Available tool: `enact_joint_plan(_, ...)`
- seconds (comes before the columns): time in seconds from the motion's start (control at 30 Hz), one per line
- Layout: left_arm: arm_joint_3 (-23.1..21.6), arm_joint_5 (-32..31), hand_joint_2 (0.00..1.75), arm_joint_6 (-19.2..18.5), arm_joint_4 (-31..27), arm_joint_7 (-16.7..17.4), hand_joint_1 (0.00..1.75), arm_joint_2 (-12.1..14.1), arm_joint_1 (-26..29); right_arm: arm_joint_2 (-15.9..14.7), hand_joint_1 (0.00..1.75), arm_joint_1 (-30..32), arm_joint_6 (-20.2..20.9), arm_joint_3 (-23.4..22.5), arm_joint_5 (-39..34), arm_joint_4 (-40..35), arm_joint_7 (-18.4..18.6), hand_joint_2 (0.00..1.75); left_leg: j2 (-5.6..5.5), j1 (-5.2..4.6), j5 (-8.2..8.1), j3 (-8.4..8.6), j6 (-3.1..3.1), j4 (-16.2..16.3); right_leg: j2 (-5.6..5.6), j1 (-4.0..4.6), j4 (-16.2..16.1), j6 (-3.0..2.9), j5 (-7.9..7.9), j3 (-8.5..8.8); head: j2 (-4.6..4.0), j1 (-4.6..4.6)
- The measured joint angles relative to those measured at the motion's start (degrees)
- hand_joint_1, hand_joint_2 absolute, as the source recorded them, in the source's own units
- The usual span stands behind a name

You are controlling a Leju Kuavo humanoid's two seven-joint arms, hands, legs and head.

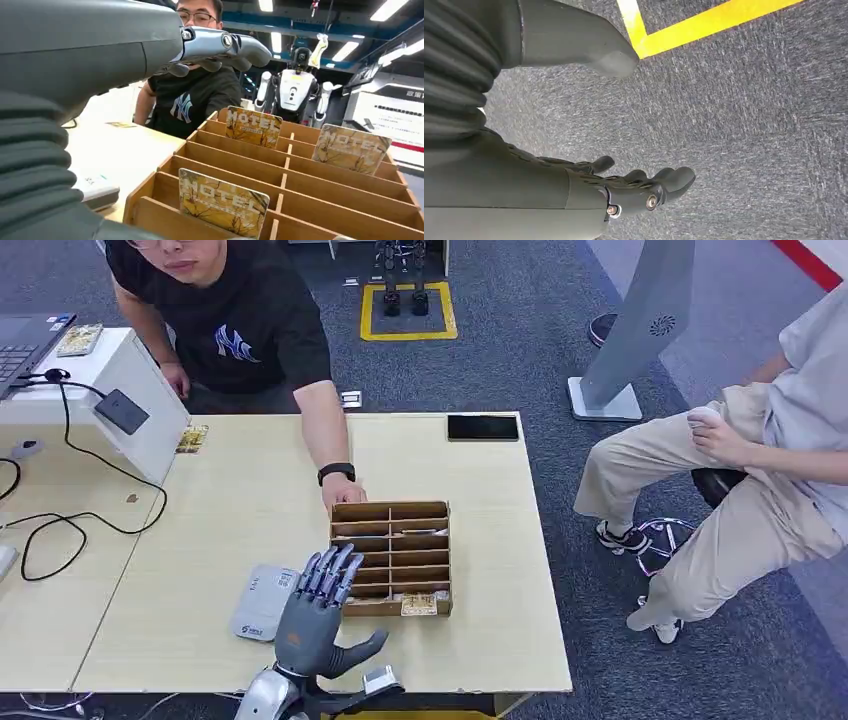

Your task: Pass the card to the sensor for recognition and then transmit it.

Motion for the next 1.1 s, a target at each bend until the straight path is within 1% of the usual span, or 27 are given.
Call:
enact_joint_plan(0.3,0.0,-1.2,1.75,0.0,0.0,2.2,0.0,0.1,0.0,0.0,0.0,0.0,0.0,0.0,0.0,0.0,0.0,1.75,0.0,0.0,0.0,0.0,0.0,0.0,0.0,0.0,0.0,0.0,0.0,0.0,0.0,0.0)
enact_joint_plan(0.63,0.0,-1.2,1.75,0.0,0.0,3.5,0.0,0.2,0.0,0.0,0.0,0.0,0.0,0.0,0.0,0.1,0.0,1.75,0.0,0.0,0.0,0.0,0.0,0.0,0.0,0.0,0.0,0.0,0.0,0.0,0.0,0.0)
enact_joint_plan(0.8,0.0,-1.5,1.75,0.0,0.0,5.0,0.0,0.2,0.0,0.0,0.0,-0.1,0.0,0.0,0.0,0.3,0.0,1.75,0.0,0.0,0.0,0.0,0.0,0.0,0.0,0.0,0.0,0.0,0.0,0.0,0.0,0.0)
enact_joint_plan(1.1,0.0,-1.1,1.75,0.0,0.0,5.1,0.0,0.2,0.0,0.0,0.0,-0.1,0.0,0.0,0.0,0.4,0.0,1.75,0.0,0.0,0.0,0.0,0.0,0.0,0.0,0.0,0.0,0.0,0.0,0.0,0.0,0.0)
